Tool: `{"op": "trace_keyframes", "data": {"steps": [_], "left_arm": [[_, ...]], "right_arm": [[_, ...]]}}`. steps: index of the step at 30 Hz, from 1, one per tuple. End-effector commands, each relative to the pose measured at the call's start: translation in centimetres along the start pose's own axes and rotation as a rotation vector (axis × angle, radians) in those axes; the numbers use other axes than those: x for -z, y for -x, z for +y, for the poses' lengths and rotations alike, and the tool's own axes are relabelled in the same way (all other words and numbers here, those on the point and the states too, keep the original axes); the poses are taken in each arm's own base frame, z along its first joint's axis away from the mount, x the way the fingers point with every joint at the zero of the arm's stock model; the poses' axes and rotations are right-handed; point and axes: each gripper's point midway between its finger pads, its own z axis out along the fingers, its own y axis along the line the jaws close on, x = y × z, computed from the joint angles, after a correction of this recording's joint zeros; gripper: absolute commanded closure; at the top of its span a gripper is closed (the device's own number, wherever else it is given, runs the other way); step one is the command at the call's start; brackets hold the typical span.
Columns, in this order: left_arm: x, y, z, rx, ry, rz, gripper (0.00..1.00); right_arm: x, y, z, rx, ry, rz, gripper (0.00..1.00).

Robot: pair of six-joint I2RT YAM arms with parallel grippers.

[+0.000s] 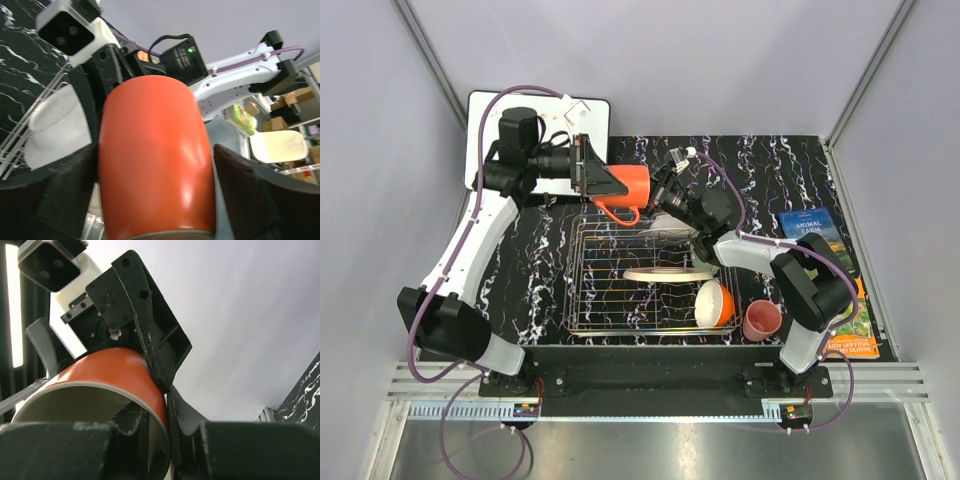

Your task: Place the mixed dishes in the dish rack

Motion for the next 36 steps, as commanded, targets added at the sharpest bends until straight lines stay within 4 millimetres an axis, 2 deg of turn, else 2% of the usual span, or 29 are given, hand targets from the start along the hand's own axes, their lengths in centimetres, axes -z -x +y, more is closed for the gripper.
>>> {"op": "trace_keyframes", "data": {"steps": [1,2,3,5,6,7,9,13,15,16,18,19,20,25,27,28,29,30,31,32,33,34,35,36], "left_arm": [[0.3,0.7,-2.2,-0.076,-0.057,-0.016,0.27],[0.3,0.7,-2.1,-0.073,-0.058,-0.016,0.45],[0.2,0.6,-2.1,-0.068,-0.062,-0.013,0.58],[0.2,0.6,-2.0,-0.068,-0.063,-0.015,0.77],[0.2,0.6,-2.2,-0.069,-0.066,-0.014,0.93],[0.2,0.6,-2.1,-0.069,-0.063,-0.016,1.00],[0.4,0.7,-2.2,-0.070,-0.065,-0.017,1.00],[1.3,1.1,-2.0,-0.067,-0.051,-0.034,1.00],[1.9,1.4,-1.9,-0.062,-0.045,-0.045,1.00],[2.6,1.7,-1.7,-0.058,-0.036,-0.056,1.00],[3.2,1.9,-2.0,-0.056,-0.044,-0.066,1.00],[3.7,2.1,-1.8,-0.053,-0.039,-0.076,1.00],[3.9,1.9,-1.8,-0.021,-0.043,-0.077,1.00],[4.9,1.7,-3.2,-0.040,-0.076,-0.095,1.00],[5.4,1.7,-3.5,-0.041,-0.069,-0.101,1.00],[5.7,1.7,-3.5,-0.036,-0.062,-0.104,1.00],[5.9,1.8,-3.4,-0.072,-0.046,-0.112,1.00],[6.1,1.3,-2.8,-0.020,-0.021,-0.107,1.00],[6.4,1.1,-2.2,-0.014,0.011,-0.111,1.00],[6.5,1.5,-0.8,-0.112,0.091,-0.122,1.00],[6.7,-0.3,0.1,-0.024,0.156,-0.084,1.00],[6.8,-0.4,0.8,-0.055,0.216,-0.069,1.00],[7.4,-0.8,3.7,-0.115,0.369,-0.043,1.00],[7.0,-2.6,4.4,-0.100,0.421,0.025,1.00]], "right_arm": [[-0.8,0.5,5.7,0.067,0.193,-0.030,1.00],[-0.7,0.5,5.5,0.064,0.189,-0.030,1.00],[-0.8,0.5,5.5,0.064,0.187,-0.030,1.00],[-0.8,0.4,5.0,0.058,0.177,-0.024,1.00],[-0.9,0.4,4.9,0.052,0.174,-0.019,1.00],[-0.9,0.3,4.8,0.051,0.172,-0.015,1.00],[-0.8,0.2,4.2,0.037,0.162,-0.006,1.00],[0.1,0.5,3.1,0.038,0.106,-0.016,0.84],[0.9,1.1,2.4,0.051,0.055,-0.036,0.73],[1.3,1.3,2.9,0.065,0.050,-0.043,0.67],[2.1,2.1,1.9,0.080,-0.001,-0.068,0.59],[2.3,2.3,2.3,0.089,-0.006,-0.073,0.53],[2.6,2.5,1.8,0.092,-0.030,-0.079,0.45],[3.3,3.6,2.0,0.123,-0.069,-0.096,0.24],[3.7,3.9,1.1,0.131,-0.123,-0.097,0.05],[4.2,4.6,1.8,0.148,-0.130,-0.113,0.00],[4.9,4.9,0.6,0.150,-0.198,-0.119,0.00],[5.5,5.3,0.4,0.164,-0.228,-0.132,0.00],[6.3,5.7,1.7,0.203,-0.235,-0.160,0.00],[7.7,6.7,0.6,0.244,-0.325,-0.186,0.00],[8.4,7.1,0.8,0.288,-0.369,-0.199,0.00],[8.8,8.0,4.2,0.385,-0.373,-0.270,0.00],[10.6,8.4,2.8,0.472,-0.513,-0.274,0.00],[11.2,8.7,3.9,0.526,-0.544,-0.301,0.00]]}}
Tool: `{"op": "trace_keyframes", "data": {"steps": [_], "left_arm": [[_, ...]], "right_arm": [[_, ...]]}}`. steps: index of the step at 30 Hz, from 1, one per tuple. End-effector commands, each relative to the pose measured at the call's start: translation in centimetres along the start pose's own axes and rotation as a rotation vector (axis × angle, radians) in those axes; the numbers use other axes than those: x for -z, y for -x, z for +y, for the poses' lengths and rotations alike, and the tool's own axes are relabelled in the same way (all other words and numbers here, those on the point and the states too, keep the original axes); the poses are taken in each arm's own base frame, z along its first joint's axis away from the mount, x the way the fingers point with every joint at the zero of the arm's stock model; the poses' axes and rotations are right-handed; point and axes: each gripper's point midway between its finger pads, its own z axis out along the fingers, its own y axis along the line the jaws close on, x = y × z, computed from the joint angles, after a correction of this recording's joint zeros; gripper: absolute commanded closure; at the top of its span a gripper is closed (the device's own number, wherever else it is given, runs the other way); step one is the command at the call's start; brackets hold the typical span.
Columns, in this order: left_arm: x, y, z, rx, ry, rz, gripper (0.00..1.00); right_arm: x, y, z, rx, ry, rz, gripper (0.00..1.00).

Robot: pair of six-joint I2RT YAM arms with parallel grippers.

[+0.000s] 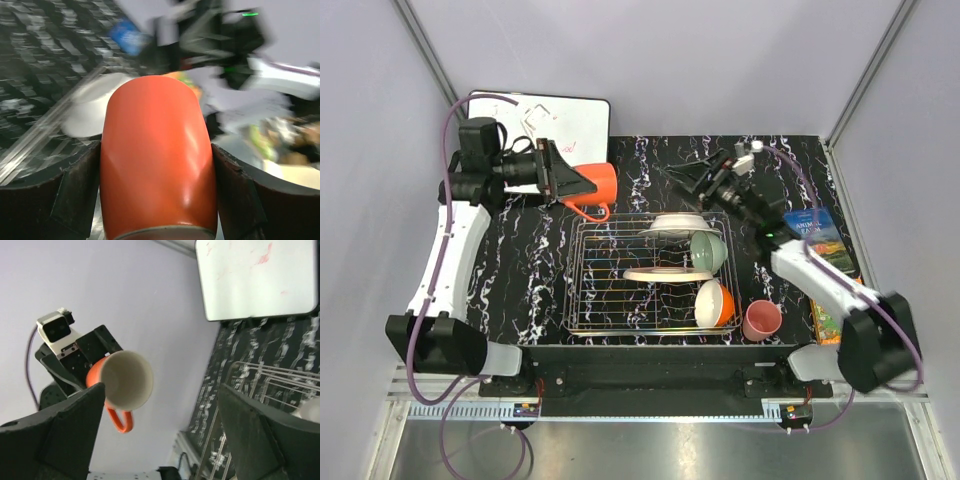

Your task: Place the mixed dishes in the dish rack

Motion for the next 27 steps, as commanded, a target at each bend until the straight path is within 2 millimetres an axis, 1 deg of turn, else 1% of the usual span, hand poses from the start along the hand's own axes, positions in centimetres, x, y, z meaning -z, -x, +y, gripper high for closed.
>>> {"op": "trace_keyframes", "data": {"steps": [1,2,3,4,5,6,7,8,9,10,11,12,14,15,16,18,19,21,22,24,25,26,27], "left_arm": [[1.0,-3.3,4.2,-0.178,0.334,0.143,1.00],[1.6,-3.9,6.4,-0.210,0.456,0.180,1.00],[1.1,-4.8,6.8,-0.224,0.480,0.220,1.00],[1.0,-5.8,7.8,-0.228,0.520,0.260,1.00],[1.7,-6.3,9.8,-0.261,0.634,0.303,1.00],[1.0,-7.1,10.1,-0.283,0.653,0.346,1.00],[1.0,-7.7,10.9,-0.288,0.683,0.376,1.00],[1.1,-8.2,11.9,-0.285,0.726,0.404,1.00],[0.7,-8.7,12.3,-0.289,0.735,0.429,1.00],[0.6,-8.8,12.7,-0.294,0.745,0.445,1.00],[0.6,-9.3,13.6,-0.291,0.772,0.472,1.00],[0.2,-9.6,13.8,-0.299,0.777,0.491,1.00],[-0.1,-10.3,14.9,-0.301,0.810,0.535,1.00],[-0.5,-10.7,15.0,-0.306,0.809,0.554,1.00],[-0.6,-11.4,15.8,-0.307,0.825,0.587,1.00],[-1.2,-12.4,16.4,-0.311,0.830,0.621,1.00],[-1.5,-12.7,17.1,-0.315,0.841,0.634,1.00],[-2.1,-13.6,17.6,-0.319,0.841,0.659,1.00],[-2.4,-14.1,18.1,-0.318,0.847,0.673,1.00],[-3.1,-15.1,18.3,-0.321,0.838,0.700,1.00],[-3.4,-15.5,18.7,-0.320,0.840,0.715,1.00],[-3.8,-15.9,18.6,-0.323,0.833,0.723,1.00],[-3.9,-16.2,18.7,-0.316,0.832,0.727,1.00]], "right_arm": [[5.3,4.7,4.3,0.367,-0.185,-0.219,0.00],[6.6,5.1,3.8,0.435,-0.260,-0.233,0.00],[7.6,5.8,4.8,0.474,-0.273,-0.270,0.00],[9.5,7.0,6.6,0.515,-0.301,-0.342,0.00],[10.9,7.3,5.9,0.553,-0.378,-0.349,0.00],[12.7,8.2,6.9,0.575,-0.407,-0.415,0.00],[13.7,8.4,7.5,0.589,-0.431,-0.434,0.00],[14.9,8.2,6.5,0.602,-0.494,-0.423,0.00],[16.4,8.5,7.1,0.615,-0.511,-0.464,0.00],[17.2,8.5,7.0,0.621,-0.529,-0.472,0.00],[18.1,8.3,6.5,0.633,-0.560,-0.468,0.00],[19.2,8.3,6.8,0.639,-0.566,-0.491,0.00],[20.3,8.0,6.0,0.646,-0.604,-0.489,0.00],[21.0,8.0,6.2,0.652,-0.610,-0.506,0.00],[21.7,7.9,5.9,0.656,-0.632,-0.506,0.00],[22.6,8.0,6.3,0.671,-0.636,-0.528,0.00],[22.9,7.9,6.1,0.680,-0.650,-0.522,0.00],[23.6,8.0,6.4,0.688,-0.659,-0.534,0.00],[24.1,7.7,5.7,0.688,-0.694,-0.517,0.00],[24.8,7.7,5.0,0.682,-0.752,-0.502,0.00],[25.8,7.0,3.5,0.659,-0.826,-0.466,0.00],[26.6,7.1,2.5,0.644,-0.894,-0.474,0.00],[28.1,6.4,0.8,0.622,-0.982,-0.441,0.01]]}}
